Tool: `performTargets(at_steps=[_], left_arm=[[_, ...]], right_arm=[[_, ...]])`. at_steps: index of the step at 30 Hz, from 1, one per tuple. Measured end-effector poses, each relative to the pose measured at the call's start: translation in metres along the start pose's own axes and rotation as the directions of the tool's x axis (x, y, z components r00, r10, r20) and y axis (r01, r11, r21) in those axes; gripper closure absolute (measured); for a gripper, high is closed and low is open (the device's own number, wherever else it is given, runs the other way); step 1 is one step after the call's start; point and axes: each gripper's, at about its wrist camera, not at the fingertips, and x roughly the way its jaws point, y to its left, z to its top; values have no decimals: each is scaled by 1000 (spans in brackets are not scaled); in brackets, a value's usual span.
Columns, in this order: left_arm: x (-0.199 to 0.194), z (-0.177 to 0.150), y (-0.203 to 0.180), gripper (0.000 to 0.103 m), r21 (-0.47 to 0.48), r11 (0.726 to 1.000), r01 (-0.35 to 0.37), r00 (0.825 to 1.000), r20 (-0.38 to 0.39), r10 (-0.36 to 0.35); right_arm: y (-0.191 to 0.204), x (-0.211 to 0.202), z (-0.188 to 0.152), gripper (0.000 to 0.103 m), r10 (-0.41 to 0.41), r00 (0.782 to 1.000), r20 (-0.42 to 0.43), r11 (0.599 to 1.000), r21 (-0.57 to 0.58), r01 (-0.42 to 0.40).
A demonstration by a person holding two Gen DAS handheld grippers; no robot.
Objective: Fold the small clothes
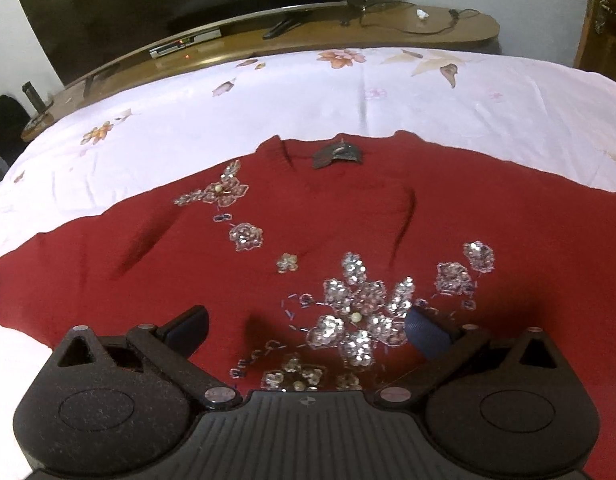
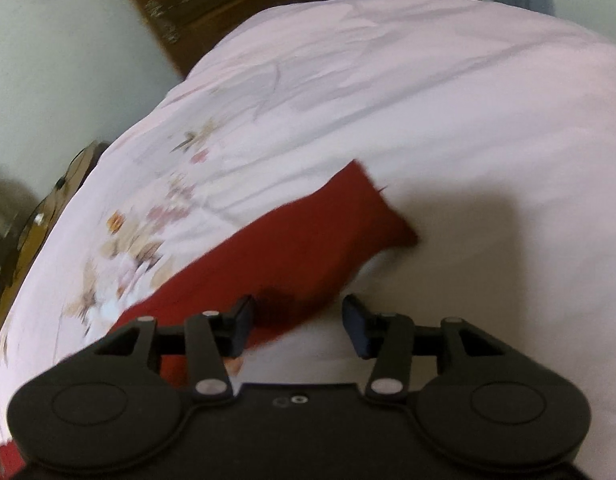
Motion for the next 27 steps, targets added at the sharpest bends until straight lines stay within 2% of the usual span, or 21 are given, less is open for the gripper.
performTargets(at_steps=[2, 5, 7, 8, 12, 14, 17, 21, 24, 27], left_arm=[[1, 0, 1, 0, 1, 1000, -9, 1000, 0, 9], [4, 0, 1, 0, 2, 1000, -11, 1000, -3, 11], [5, -1, 1, 0, 8, 1000, -15, 1000, -3, 15], [4, -2, 2, 0, 12, 1000, -17, 1000, 0, 17], [1, -2, 8, 0, 6, 1000, -18, 1000, 18, 18], [-1, -2, 15, 0, -4, 1000, -16, 1000, 23, 17], [-6, -3, 27, 0, -24, 1000, -12, 999, 29, 12], [-13, -5, 49, 0, -71, 997, 26, 999, 31, -23], [-17, -7, 67, 0, -97, 994, 51, 998, 33, -48], [-20, -9, 88, 0, -142, 986, 83, 996, 35, -79]], right_arm=[[-6, 2, 5, 57, 15, 1000, 4, 999, 50, -16], [-2, 9, 6, 65, -15, 1000, 15, 1000, 16, 14], [2, 12, 8, 79, -27, 999, 26, 1000, -1, 27], [3, 14, 9, 93, -18, 999, 29, 1000, -3, 19], [7, 8, 4, 96, 0, 997, 79, 999, -40, 3], [20, -3, -2, 96, 48, 993, 109, 994, -102, -37], [57, -26, -18, 96, 160, 980, 117, 965, -228, -130], [125, -61, -59, 96, 348, 936, 55, 872, -385, -301], [177, -81, -102, 96, 478, 876, -59, 768, -457, -449], [223, -90, -156, 96, 558, 799, -223, 654, -476, -589]])
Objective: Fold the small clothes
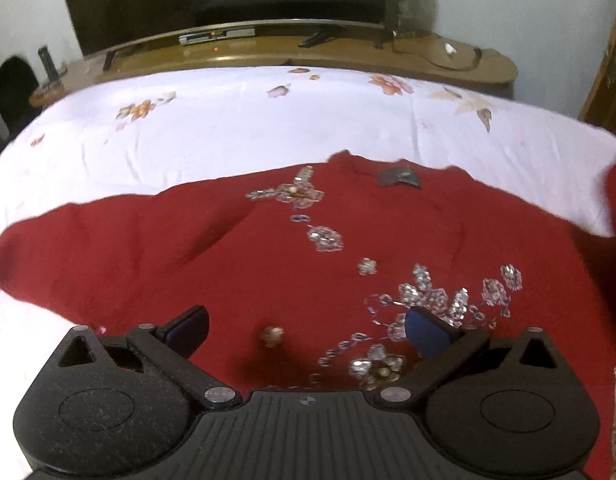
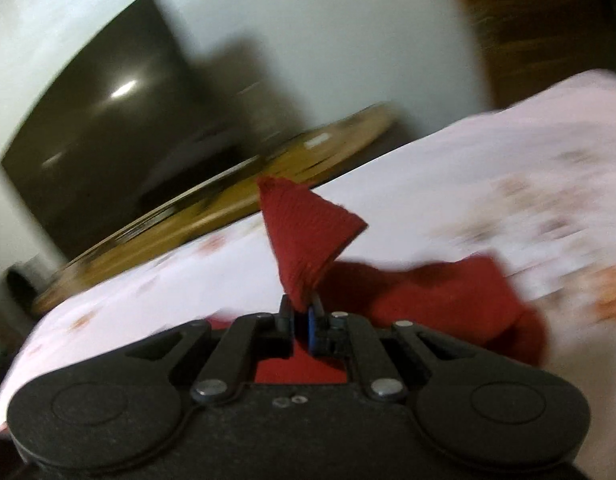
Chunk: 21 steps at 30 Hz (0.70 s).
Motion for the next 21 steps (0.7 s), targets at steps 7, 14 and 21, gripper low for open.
performTargets(at_steps=[7, 14, 21], left_arm=[[7, -2, 25, 0, -59, 992, 114, 993, -29, -116], [23, -3, 6, 0, -88, 950, 301, 949, -72, -307], [39, -2, -12, 5, -180, 884, 431, 889, -84, -450]], right_arm=[[56, 83, -64, 72, 91, 949, -303, 992, -58, -114], [49, 48, -57, 52, 113, 968, -224, 990, -59, -129], [13, 11, -51, 45, 54, 986, -156, 998, 0, -55]])
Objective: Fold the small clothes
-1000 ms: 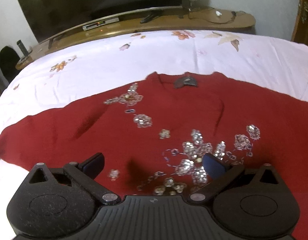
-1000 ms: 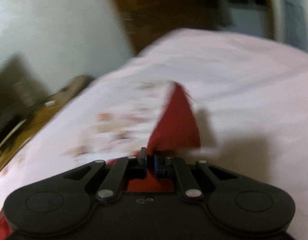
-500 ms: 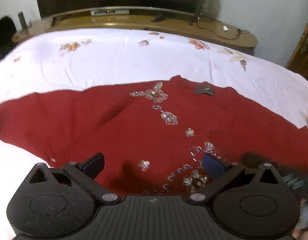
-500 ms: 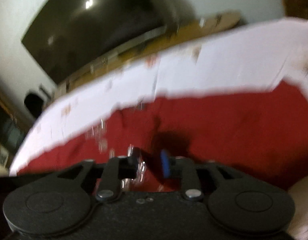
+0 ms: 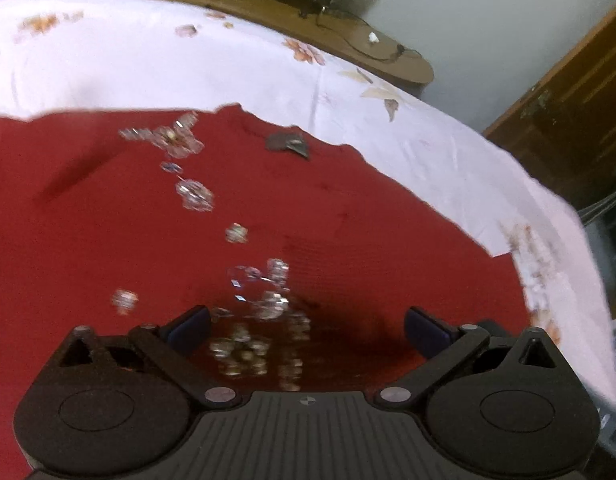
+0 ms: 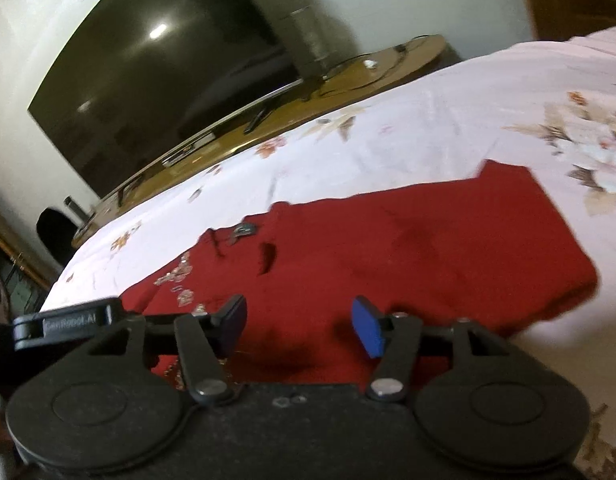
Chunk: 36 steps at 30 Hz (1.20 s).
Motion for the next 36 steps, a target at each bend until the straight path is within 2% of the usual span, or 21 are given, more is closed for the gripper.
performTargets(at_steps=[1, 2, 3, 5, 9, 10, 11, 12, 13, 17, 22, 25, 26, 28, 32, 33, 34, 36], left_arm=[[2, -1, 1, 15, -19, 1000, 12, 1000, -1, -13], [6, 0, 1, 32, -31, 999, 28, 999, -17, -29], [12, 0, 1, 38, -43, 998, 43, 998, -42, -44], [20, -1, 3, 39, -72, 996, 46, 997, -56, -50], [25, -2, 1, 39, -77, 995, 58, 998, -25, -60], [25, -2, 1, 43, -82, 995, 53, 998, -11, -54], [26, -2, 1, 62, -82, 996, 45, 999, -5, -45], [28, -2, 1, 90, -83, 995, 60, 998, -7, -60], [31, -1, 2, 97, -95, 993, 71, 997, -22, -74], [29, -2, -1, 98, -101, 993, 63, 998, 11, -62], [-14, 8, 5, 98, -91, 993, 77, 987, 150, -63], [-39, 17, 17, 98, -64, 997, 31, 978, 208, -17], [-45, 19, 24, 98, -56, 998, 9, 977, 213, 3], [-47, 23, 40, 98, -77, 997, -5, 985, 173, 19], [-35, 16, 46, 97, -126, 991, 50, 996, 80, -40], [-30, 14, 44, 92, -142, 987, 68, 997, 55, -61], [-24, 10, 43, 81, -155, 985, 80, 997, 35, -75], [-16, 7, 37, 0, -181, 979, 97, 995, 15, -96]], right_arm=[[-3, -2, -1, 44, -4, 1000, 5, 1000, 8, 4], [-6, -3, -3, 43, -6, 1000, 6, 1000, 14, 6], [-7, -3, -3, 43, -8, 1000, 6, 1000, 21, 8], [-11, -5, -6, 42, -8, 1000, 10, 999, 36, 7], [-17, -4, -10, 41, -14, 1000, 9, 999, 50, 13], [-19, -5, -10, 41, -18, 1000, 8, 998, 53, 17], [-21, -7, -11, 41, -21, 1000, 8, 998, 58, 20], [-22, -7, -12, 41, -22, 1000, 8, 998, 61, 21], [-23, -7, -12, 41, -24, 1000, 10, 998, 64, 23], [-27, -8, -12, 41, -33, 999, 21, 997, 75, 31], [-27, -12, -10, 41, -50, 998, 44, 997, 61, 47], [-27, -13, -7, 41, -67, 996, 50, 997, 50, 65], [-27, -13, -6, 41, -73, 996, 51, 996, 48, 70], [-27, -12, -4, 41, -87, 995, 55, 996, 37, 85], [-29, -10, -4, 41, -93, 994, 54, 995, 47, 91], [-29, -8, -4, 41, -90, 995, 47, 995, 48, 88], [-29, -6, -5, 41, -89, 995, 39, 995, 44, 88], [-27, -2, -6, 41, -85, 996, 26, 996, 38, 84]])
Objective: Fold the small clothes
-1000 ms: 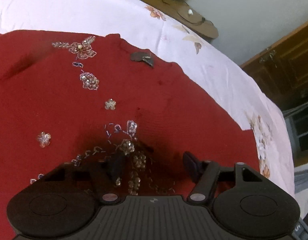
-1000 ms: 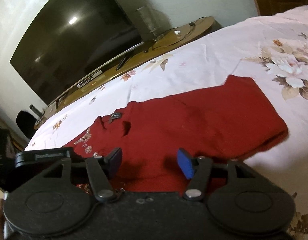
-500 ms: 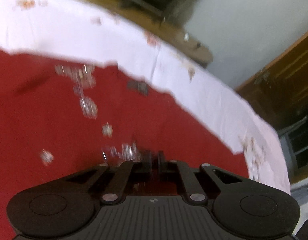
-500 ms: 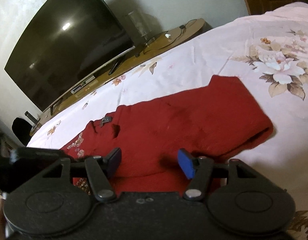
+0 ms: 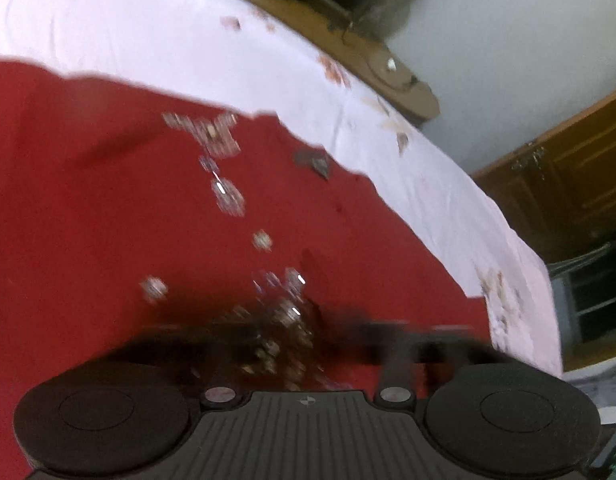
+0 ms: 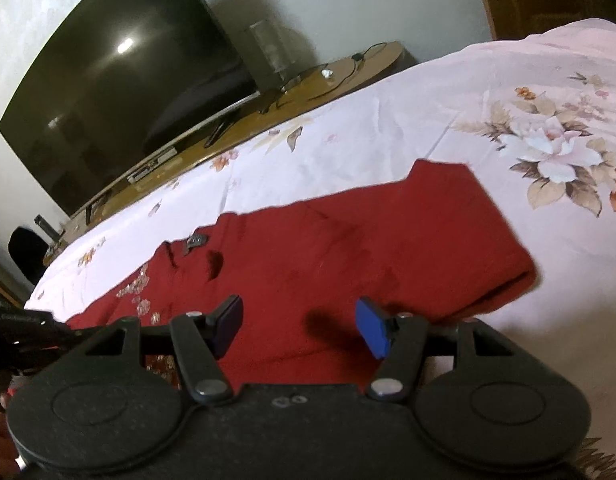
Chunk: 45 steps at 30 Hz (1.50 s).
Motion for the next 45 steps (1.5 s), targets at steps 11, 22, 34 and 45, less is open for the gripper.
performTargets(at_steps=[11, 22, 34, 45], left_arm=[[31, -18, -10, 53, -105, 989, 103, 994, -21, -106], [57, -25, -15, 100, -107, 993, 57, 998, 27, -54], [-25, 14, 14, 100, -41, 999, -3, 976, 218, 12], [-53, 26, 88, 100, -126, 985, -122, 948, 281, 153]], right_arm=[[-1, -4, -3, 41, 13, 1000, 7, 1000, 11, -13], [-9, -5, -4, 41, -1, 1000, 14, 1000, 27, 0], [-2, 0, 8, 41, -27, 999, 45, 999, -22, 28], [21, 30, 10, 41, -33, 999, 5, 995, -94, 33]])
